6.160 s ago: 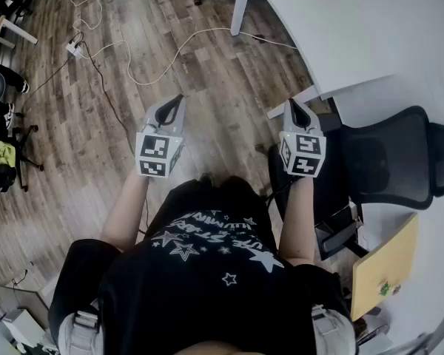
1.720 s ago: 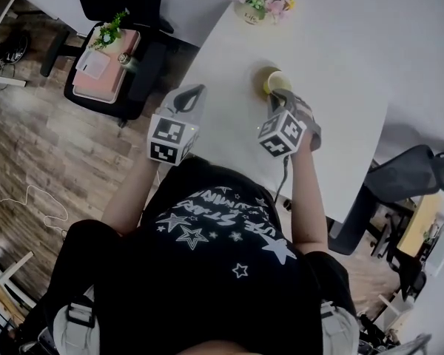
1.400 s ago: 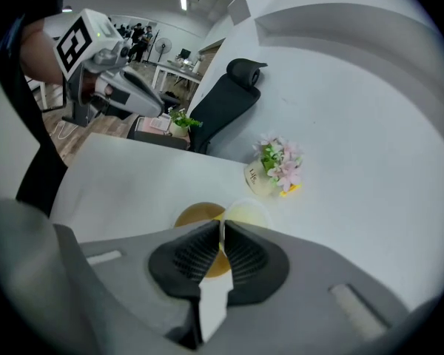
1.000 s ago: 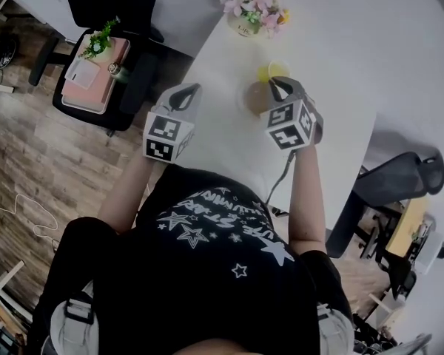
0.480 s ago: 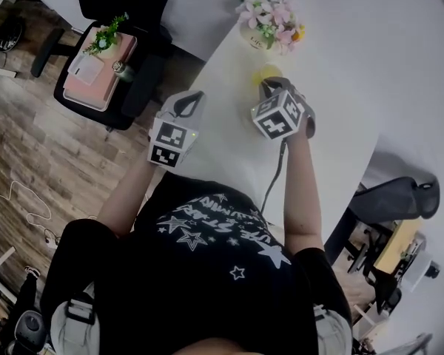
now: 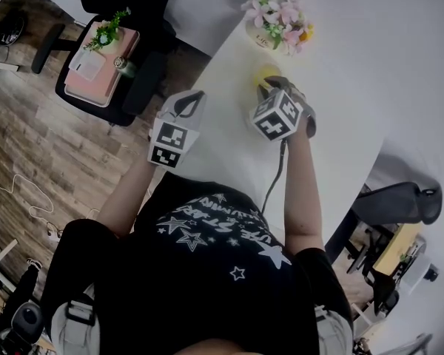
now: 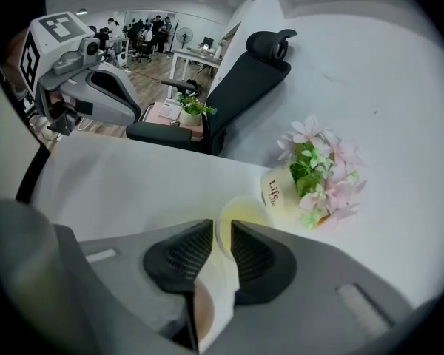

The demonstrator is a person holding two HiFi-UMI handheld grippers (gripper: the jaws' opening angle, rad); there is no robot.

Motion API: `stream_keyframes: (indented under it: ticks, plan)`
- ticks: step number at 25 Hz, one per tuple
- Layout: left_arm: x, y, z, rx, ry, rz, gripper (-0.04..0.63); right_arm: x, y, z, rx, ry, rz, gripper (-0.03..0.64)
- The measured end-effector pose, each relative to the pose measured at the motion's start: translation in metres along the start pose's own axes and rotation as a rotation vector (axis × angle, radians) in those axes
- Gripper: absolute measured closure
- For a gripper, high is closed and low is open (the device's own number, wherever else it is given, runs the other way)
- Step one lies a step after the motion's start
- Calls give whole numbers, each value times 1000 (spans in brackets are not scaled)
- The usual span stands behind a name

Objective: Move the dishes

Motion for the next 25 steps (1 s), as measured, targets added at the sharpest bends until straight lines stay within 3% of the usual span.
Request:
stream_keyframes:
  ticks: [6,10,17,25]
  plan:
    - [0,-3,6,11,-9,-18,584,-15,1,-2,35,4,38,463]
    - [-3,-1,9,21,-2,-21,584,-38,-8,-1,69,-25,58,463]
    - [-11,1,30,29,-7,-43,584,-62,-62,-9,186,-53,23,463]
    - [-19,-5,57,10,51,-80,584,-45,-124,-22,302,10,-22,463]
Point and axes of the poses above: the fingertips, and each gripper's own axes: x forward along the fingers, z to its right, y out of its top, the point moved 1 cm from there along -x, backward along the fingers, and after that the axes turned 4 degrees about -z, right-handed, at the moved point
